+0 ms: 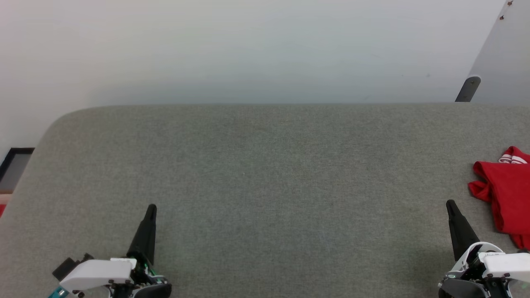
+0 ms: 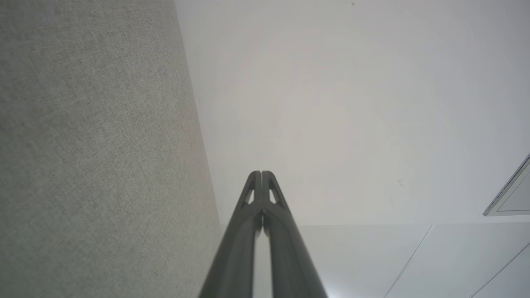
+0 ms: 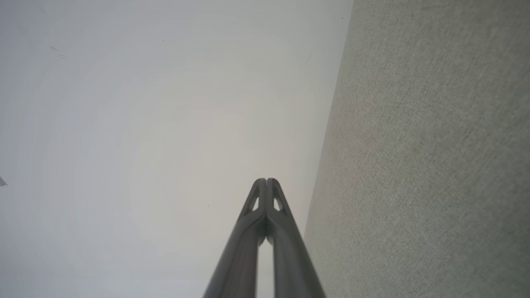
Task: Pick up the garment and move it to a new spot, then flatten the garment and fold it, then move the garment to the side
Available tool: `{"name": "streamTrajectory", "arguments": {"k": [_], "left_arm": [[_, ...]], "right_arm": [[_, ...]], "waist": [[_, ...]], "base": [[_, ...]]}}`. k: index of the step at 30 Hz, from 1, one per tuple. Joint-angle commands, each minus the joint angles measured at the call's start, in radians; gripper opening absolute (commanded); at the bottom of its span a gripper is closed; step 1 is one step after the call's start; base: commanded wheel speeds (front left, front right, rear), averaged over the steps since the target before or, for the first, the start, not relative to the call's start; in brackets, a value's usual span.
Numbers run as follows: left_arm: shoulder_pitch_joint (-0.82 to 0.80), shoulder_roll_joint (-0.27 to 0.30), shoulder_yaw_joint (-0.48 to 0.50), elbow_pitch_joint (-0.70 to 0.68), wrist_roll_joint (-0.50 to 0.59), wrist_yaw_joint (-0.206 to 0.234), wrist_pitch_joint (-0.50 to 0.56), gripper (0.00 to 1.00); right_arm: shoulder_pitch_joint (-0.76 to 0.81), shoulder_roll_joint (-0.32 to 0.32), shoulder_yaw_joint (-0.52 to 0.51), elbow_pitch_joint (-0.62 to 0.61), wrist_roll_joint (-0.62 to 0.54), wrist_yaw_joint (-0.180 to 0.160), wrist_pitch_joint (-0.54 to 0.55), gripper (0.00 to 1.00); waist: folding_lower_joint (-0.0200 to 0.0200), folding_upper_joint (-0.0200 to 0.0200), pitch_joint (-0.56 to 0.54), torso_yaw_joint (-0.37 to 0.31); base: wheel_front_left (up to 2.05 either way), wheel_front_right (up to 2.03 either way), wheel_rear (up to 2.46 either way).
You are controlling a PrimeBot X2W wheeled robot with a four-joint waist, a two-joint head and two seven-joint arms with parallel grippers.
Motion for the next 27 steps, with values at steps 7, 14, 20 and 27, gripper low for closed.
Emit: {"name": "streamTrajectory", "arguments": {"k": [7, 14, 20, 27], "left_arm": [[-0.008, 0.001, 0.002, -0.002, -0.004, -0.004, 0.003, 0.0], [-0.008, 0.001, 0.002, -0.002, -0.004, -0.004, 0.003, 0.0], [-0.008, 0.001, 0.002, -0.002, -0.004, -0.004, 0.003, 0.0], [-0.008, 0.001, 0.002, -0.002, -0.004, -0.004, 0.003, 0.0]], "right_arm": [[-0.003, 0.004, 0.0, -0.003, 0.003, 0.0, 0.002, 0.0], [-0.003, 0.004, 0.0, -0.003, 0.003, 0.0, 0.002, 0.0], [-0.003, 0.003, 0.0, -0.003, 0.003, 0.0, 0.002, 0.0], [-0.003, 0.003, 0.0, -0.003, 0.003, 0.0, 0.002, 0.0]], "waist": [[0.0, 0.0, 0.0, 0.0], [0.0, 0.0, 0.0, 0.0], [0.0, 0.0, 0.0, 0.0], [0.0, 0.0, 0.0, 0.0]], "base": [[0.0, 0.0, 0.0], [0.0, 0.0, 0.0], [0.0, 0.0, 0.0], [0.0, 0.0, 0.0]]}}
